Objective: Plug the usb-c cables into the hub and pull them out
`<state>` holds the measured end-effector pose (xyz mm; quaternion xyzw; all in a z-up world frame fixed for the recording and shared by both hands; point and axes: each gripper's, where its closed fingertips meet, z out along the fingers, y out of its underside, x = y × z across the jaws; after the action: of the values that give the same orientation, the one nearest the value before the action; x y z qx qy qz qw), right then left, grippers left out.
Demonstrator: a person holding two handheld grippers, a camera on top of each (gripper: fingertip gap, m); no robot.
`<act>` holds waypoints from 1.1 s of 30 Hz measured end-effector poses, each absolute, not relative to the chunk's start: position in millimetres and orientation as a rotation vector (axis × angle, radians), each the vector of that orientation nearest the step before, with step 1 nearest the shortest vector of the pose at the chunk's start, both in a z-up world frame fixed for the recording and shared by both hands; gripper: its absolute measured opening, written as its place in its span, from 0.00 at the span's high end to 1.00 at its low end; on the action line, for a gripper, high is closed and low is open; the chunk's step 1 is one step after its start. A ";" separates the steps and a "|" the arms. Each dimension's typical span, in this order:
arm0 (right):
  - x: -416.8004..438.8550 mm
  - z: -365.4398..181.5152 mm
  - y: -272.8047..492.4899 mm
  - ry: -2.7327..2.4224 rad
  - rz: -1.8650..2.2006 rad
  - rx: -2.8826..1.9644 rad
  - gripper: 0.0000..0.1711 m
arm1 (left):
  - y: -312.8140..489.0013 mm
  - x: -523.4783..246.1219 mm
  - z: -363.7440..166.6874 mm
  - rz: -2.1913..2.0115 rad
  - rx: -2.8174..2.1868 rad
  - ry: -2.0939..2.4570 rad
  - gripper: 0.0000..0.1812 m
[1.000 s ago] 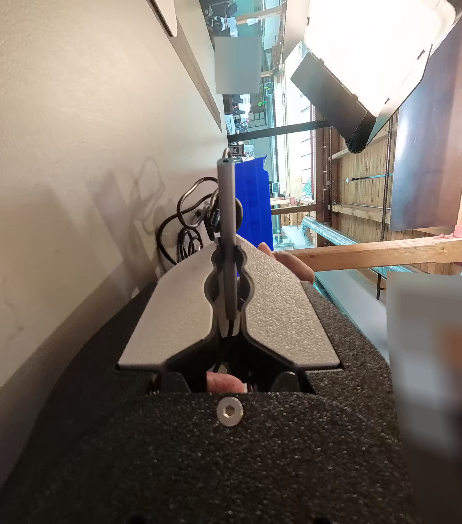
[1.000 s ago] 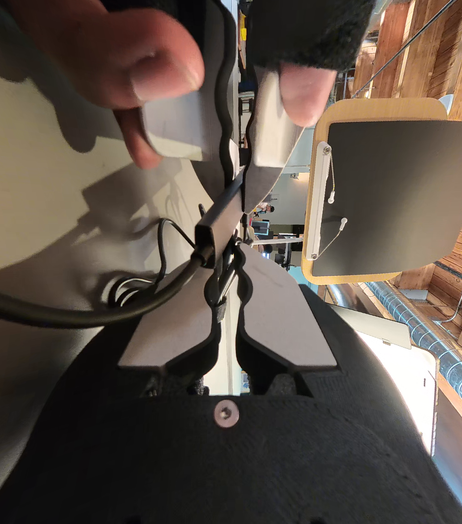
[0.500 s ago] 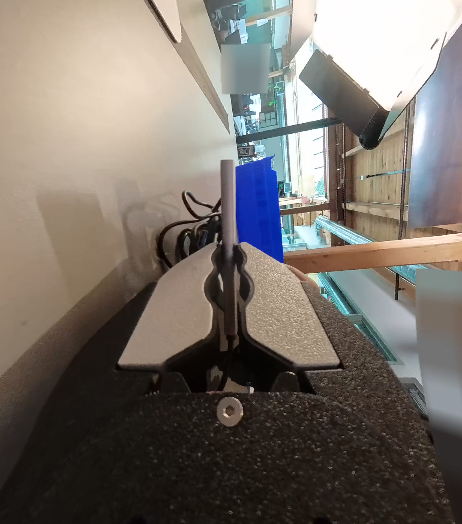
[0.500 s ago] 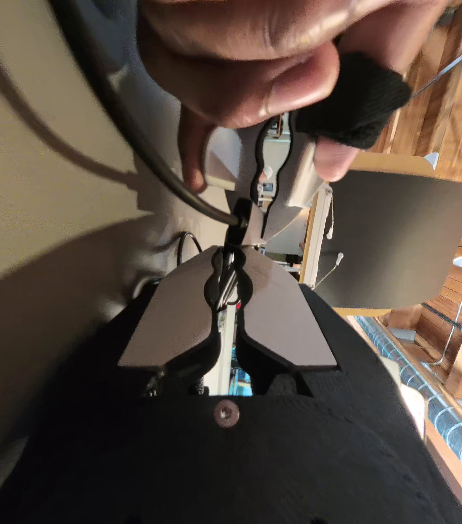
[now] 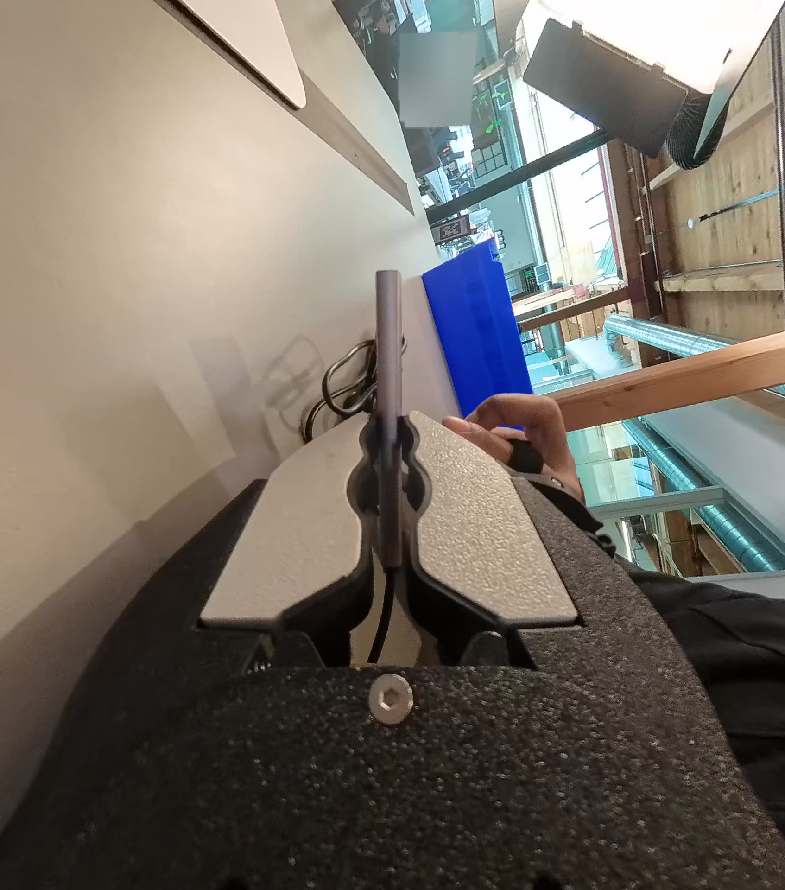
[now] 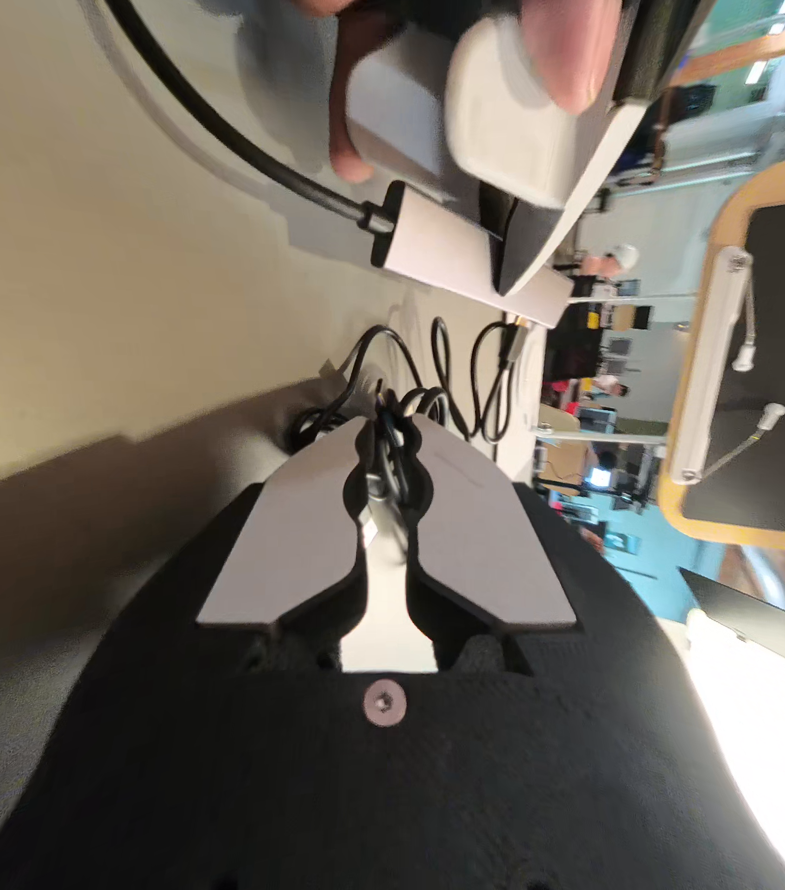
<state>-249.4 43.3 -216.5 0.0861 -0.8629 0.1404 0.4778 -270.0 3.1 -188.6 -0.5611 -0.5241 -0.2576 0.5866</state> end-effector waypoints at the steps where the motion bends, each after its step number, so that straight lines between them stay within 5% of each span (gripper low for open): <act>1: -248.2 -216.9 44.6 -2.159 0.366 0.215 0.92 | 3.3 -269.6 -188.0 -0.610 -1.307 -1.213 0.95; 7: -233.2 -212.2 53.5 -2.494 0.674 0.187 0.80 | 3.8 -271.1 -188.3 -0.633 -1.299 -1.200 0.95; 18: -249.3 -208.9 41.6 -2.365 0.688 0.484 0.86 | -15.4 -287.8 -179.0 -0.578 -1.207 -1.193 0.95; 33: -279.6 -203.0 65.7 -2.260 0.373 0.312 0.93 | -30.4 -303.2 -181.4 -0.457 -1.129 -1.272 0.95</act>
<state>-279.6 65.7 -203.0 0.1234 -0.8946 0.1476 0.4034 -303.2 -30.4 -181.4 -0.4944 -0.5568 -0.2002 0.6368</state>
